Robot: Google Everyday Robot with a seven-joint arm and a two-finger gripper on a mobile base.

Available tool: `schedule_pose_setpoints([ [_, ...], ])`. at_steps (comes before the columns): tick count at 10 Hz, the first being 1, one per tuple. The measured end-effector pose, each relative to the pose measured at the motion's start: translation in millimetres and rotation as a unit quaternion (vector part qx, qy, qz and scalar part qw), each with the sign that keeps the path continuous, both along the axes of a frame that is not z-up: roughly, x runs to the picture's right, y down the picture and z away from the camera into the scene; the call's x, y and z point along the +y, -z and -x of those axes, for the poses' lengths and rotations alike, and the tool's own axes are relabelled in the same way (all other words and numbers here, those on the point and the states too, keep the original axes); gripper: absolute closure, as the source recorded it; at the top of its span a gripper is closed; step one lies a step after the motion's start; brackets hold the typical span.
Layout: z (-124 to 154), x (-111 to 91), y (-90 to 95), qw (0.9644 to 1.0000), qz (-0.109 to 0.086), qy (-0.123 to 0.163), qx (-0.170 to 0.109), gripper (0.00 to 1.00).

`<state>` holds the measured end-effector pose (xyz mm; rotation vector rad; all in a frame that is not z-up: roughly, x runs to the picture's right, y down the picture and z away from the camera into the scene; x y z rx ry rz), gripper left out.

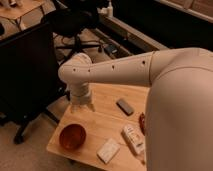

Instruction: Stand the bottle upright

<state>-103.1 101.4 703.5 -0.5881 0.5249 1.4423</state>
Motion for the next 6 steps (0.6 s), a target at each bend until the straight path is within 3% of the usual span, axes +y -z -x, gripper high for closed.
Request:
schedule_pose_setpoints([
  [3, -4, -1, -0.8, 0.9999, -0.007, 0.007, -0.004, 0.35],
  [4, -14, -1, -2.1, 0.9994, -0.020, 0.026, -0.013, 0.35],
  [6, -57, 5, -0.9, 0.9944, -0.056, 0.081, -0.037, 0.35],
])
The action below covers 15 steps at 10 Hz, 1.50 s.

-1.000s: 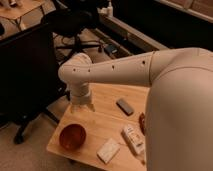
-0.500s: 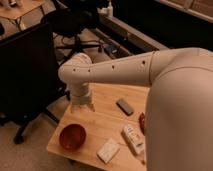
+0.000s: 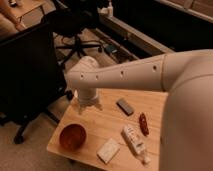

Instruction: Stand the bottle upright

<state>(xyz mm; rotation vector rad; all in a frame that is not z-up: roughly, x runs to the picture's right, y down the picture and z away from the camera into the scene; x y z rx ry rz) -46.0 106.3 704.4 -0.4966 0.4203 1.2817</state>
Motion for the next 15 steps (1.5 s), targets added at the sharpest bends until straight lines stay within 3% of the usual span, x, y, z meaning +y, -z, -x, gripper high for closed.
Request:
schedule_pose_setpoints([
  [2, -71, 17, 14.0, 0.9987, -0.038, 0.032, -0.007, 0.35],
  [4, -131, 45, 31.4, 0.9986, -0.050, 0.018, 0.007, 0.35],
  [5, -146, 54, 35.2, 0.9987, -0.049, 0.010, 0.013, 0.35],
  [8, -190, 90, 42.5, 0.9993, -0.021, -0.013, 0.028, 0.35],
  [11, -240, 114, 45.1, 0.9975, 0.027, 0.010, 0.064, 0.35],
  [15, -264, 143, 45.8, 0.9943, 0.063, 0.018, 0.084, 0.35],
])
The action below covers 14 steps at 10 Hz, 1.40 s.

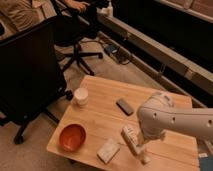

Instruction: Stand the bottle upright

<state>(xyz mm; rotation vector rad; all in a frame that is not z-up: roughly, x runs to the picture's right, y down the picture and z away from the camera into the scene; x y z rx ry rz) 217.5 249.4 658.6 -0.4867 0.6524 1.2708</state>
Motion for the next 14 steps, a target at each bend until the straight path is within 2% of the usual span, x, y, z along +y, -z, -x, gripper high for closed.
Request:
schedule_pose_setpoints([
  [1, 2, 16, 0.2, 0.9999, 0.012, -0.012, 0.001, 0.35],
  [4, 13, 47, -1.8, 0.9987, 0.049, -0.016, -0.004, 0.35],
  [5, 15, 58, -1.0, 0.9975, 0.071, -0.007, -0.002, 0.35],
  [7, 13, 60, -0.1, 0.9942, 0.103, 0.022, 0.020, 0.35],
  [10, 9, 56, -5.8, 0.9904, 0.122, 0.042, 0.051, 0.35],
  [14, 10, 70, -14.7, 0.9876, 0.139, 0.037, 0.064, 0.35],
])
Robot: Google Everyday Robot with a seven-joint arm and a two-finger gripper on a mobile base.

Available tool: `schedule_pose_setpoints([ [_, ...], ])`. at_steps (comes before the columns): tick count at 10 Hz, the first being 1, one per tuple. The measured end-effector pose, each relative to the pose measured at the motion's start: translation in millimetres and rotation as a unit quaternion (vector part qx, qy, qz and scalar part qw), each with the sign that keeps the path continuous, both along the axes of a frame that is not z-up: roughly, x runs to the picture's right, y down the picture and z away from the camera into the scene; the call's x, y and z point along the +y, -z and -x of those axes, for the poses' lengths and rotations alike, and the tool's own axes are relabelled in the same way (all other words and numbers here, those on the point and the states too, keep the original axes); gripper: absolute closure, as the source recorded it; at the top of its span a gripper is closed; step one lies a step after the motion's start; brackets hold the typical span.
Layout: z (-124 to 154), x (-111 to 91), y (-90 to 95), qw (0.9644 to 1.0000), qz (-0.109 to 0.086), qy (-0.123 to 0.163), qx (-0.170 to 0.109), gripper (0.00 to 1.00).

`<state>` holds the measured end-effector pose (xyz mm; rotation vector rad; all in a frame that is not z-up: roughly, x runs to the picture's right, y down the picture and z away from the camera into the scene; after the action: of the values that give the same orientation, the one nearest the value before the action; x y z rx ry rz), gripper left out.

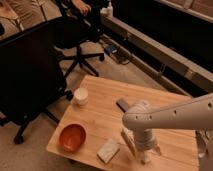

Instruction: Stand the bottle upright

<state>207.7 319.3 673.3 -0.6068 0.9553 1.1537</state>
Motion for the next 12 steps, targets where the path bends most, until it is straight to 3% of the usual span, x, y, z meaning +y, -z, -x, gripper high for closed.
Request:
schedule_pose_setpoints([
  [5, -13, 16, -6.6, 0.9992, 0.036, 0.017, 0.010, 0.35],
  [12, -12, 22, -34.9, 0.9985, 0.047, 0.027, 0.007, 0.35],
])
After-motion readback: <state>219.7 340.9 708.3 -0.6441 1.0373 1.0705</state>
